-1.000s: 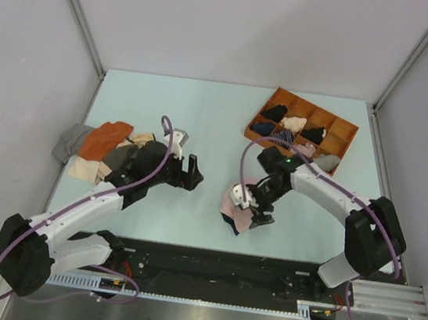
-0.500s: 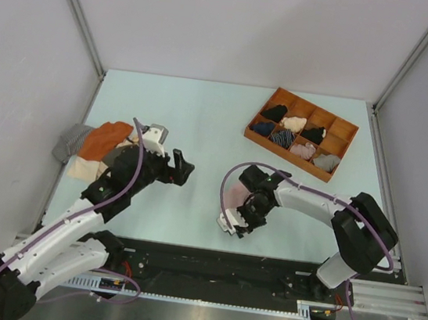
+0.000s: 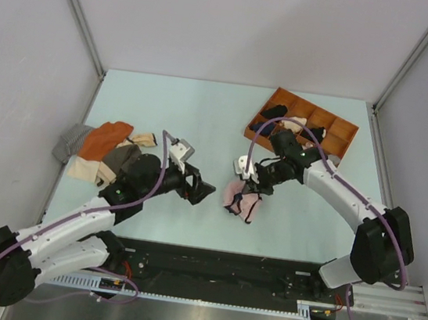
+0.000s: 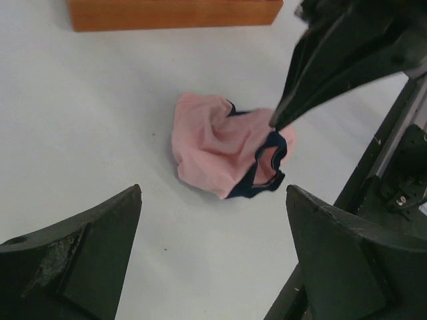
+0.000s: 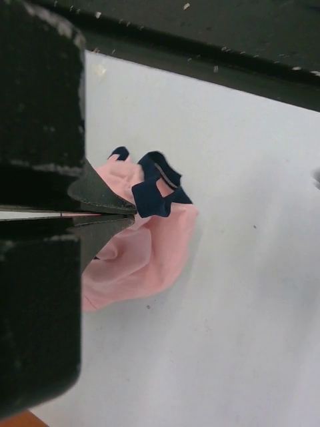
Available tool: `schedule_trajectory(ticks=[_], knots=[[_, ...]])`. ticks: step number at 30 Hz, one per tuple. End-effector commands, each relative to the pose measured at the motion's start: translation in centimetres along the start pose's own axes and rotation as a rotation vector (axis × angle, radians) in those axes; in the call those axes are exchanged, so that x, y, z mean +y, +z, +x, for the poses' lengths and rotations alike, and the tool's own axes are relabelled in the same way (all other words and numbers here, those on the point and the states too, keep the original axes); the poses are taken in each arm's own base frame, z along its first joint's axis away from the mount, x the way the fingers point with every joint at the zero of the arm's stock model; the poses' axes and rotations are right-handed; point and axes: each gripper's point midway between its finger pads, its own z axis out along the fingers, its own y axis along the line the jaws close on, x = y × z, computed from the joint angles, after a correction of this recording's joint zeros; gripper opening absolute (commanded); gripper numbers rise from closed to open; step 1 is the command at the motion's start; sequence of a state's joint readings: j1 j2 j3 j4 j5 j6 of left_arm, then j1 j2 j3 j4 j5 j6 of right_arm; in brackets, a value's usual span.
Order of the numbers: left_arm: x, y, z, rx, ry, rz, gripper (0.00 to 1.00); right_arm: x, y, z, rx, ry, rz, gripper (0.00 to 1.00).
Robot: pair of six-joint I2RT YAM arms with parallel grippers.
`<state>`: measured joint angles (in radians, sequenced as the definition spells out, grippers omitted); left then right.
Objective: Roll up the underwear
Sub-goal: Flatten out the underwear at the center of the board.
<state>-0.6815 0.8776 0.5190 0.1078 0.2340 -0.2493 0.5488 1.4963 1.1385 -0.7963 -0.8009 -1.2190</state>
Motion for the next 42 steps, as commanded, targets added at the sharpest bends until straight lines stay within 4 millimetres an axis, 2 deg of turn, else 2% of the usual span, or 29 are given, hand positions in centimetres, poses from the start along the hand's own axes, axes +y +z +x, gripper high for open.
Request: schedule_trajectory(ticks=[1,3,4,8,9,11,12,17,22,24,25,29,33,34,36,37,38,39,41,42], knots=[[-1.6,1.6,1.5,0.03,0.072,0.084,0.93,-2.8,-3.4,-5.2,-0.134,0.09,0.102,0.0],[-1.6,2.0,2.6,0.058,0.089,0.079,0.93,-4.4,-4.5,-6.5,-0.154,0.129,0.153,0.0],[-1.5,2.2,3.1,0.071,0.091,0.075,0.93,-5.7,-5.8,-7.9,-0.172,0.14,0.197,0.0],[-1.5,3.0,5.1,0.128,0.072,0.092,0.94,-7.4,-7.2,-9.2,-0.206,0.27,0.248,0.0],[-1.7,3.3,4.8,0.112,0.053,0.098,0.94,-7.7,-7.3,-9.4,-0.213,0.275,0.252,0.0],[-1.5,4.0,5.1,0.117,0.017,0.089,0.94,-8.0,-7.5,-9.5,-0.22,0.289,0.265,0.0],[-1.9,4.4,4.3,0.085,-0.023,0.098,0.94,-8.1,-7.5,-9.4,-0.219,0.293,0.268,0.0],[-2.1,6.5,3.3,0.023,-0.179,0.089,0.92,-8.7,-7.5,-9.0,-0.231,0.332,0.275,0.0],[-0.2,9.3,5.7,0.086,-0.268,-0.004,0.86,-9.3,-7.9,-8.5,-0.248,0.373,0.286,0.0],[-0.9,10.0,5.6,0.101,-0.295,0.03,0.84,-9.4,-7.9,-8.3,-0.248,0.385,0.282,0.0],[-1.0,10.4,6.4,0.126,-0.302,0.036,0.84,-9.4,-7.8,-8.2,-0.245,0.396,0.283,0.0],[-1.1,11.1,7.3,0.145,-0.322,0.022,0.8,-9.5,-8.0,-8.1,-0.254,0.412,0.283,0.0],[-1.2,11.9,7.8,0.162,-0.329,0.032,0.62,-9.6,-7.8,-8.0,-0.265,0.422,0.272,0.0],[-0.9,12.2,8.0,0.172,-0.327,0.023,0.46,-9.7,-7.8,-7.9,-0.262,0.425,0.275,0.0],[-0.6,12.6,8.7,0.212,-0.309,0.014,0.24,-9.8,-8.0,-7.7,-0.256,0.431,0.285,0.0],[-0.4,12.5,8.5,0.215,-0.304,0.009,0.08,-9.9,-8.2,-7.6,-0.252,0.43,0.297,0.0],[-0.1,12.3,8.7,0.226,-0.289,0.0,0.04,-10.1,-8.5,-7.4,-0.251,0.433,0.308,0.0],[-0.2,11.8,7.7,0.206,-0.274,0.0,0.01,-10.1,-8.7,-7.3,-0.251,0.435,0.314,0.0],[0.5,10.7,7.3,0.231,-0.236,-0.032,0.0,-10.3,-9.7,-7.2,-0.243,0.426,0.348,0.0],[0.0,10.0,5.2,0.197,-0.208,-0.017,0.0,-10.3,-10.0,-7.0,-0.235,0.408,0.359,0.0]])
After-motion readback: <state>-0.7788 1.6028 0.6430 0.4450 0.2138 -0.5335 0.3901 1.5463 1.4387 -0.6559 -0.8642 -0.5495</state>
